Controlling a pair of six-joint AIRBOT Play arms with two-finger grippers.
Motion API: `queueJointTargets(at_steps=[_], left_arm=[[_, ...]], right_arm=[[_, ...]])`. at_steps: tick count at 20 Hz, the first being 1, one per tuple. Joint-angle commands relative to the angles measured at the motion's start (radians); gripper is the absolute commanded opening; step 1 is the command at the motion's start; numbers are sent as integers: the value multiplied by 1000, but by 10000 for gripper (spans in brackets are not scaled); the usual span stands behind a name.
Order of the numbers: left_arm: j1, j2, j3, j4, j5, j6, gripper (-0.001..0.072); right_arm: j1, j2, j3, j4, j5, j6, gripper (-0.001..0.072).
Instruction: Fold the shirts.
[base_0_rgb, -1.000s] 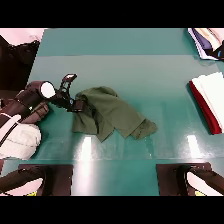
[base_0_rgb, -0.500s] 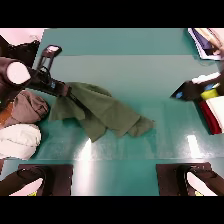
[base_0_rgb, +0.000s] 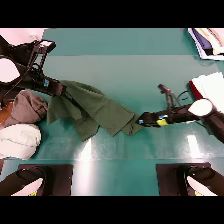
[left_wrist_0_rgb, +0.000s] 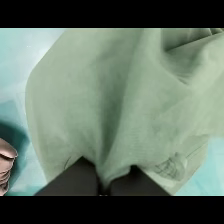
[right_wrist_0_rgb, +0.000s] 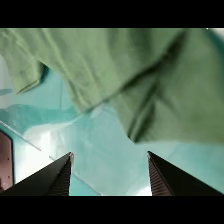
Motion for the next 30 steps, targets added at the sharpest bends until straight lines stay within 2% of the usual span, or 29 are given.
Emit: queueJointTargets(at_steps=[1, 10, 11, 12, 13, 14, 16, 19, 22, 27, 30], left_arm=[[1, 2, 2, -13, -19, 1, 25], [1, 2, 2, -13, -68, 2, 25], [1, 2, 2, -13, -67, 2, 24], [1, 2, 2, -13, -67, 2, 25], [1, 2, 2, -13, -67, 2, 25], [1, 2, 2, -13, -66, 2, 24], [1, 6, 11, 1, -69, 8, 25], [1, 31, 137, 42, -110, 29, 24], [1, 62, 384, 43, -176, 36, 25], [1, 72, 819, 8, -299, 37, 25], [1, 136, 868, -85, -232, 37, 25]], right_arm=[[120, -125, 26, 18, -148, 23, 527], [140, -406, 208, 18, -142, 38, 480], [142, -424, 215, 19, -138, 38, 404], [144, -436, 217, 20, -143, 37, 276], [150, -438, 216, 11, -154, 26, 76], [150, -430, 217, 12, -165, -3, 20], [135, -369, 217, 12, -170, -12, 19], [46, -180, 274, 10, -133, -36, 18], [-98, 5, 456, 10, -40, -36, 18], [-344, 179, 764, 10, 145, -36, 17], [-487, 247, 879, 11, 228, -35, 17]])
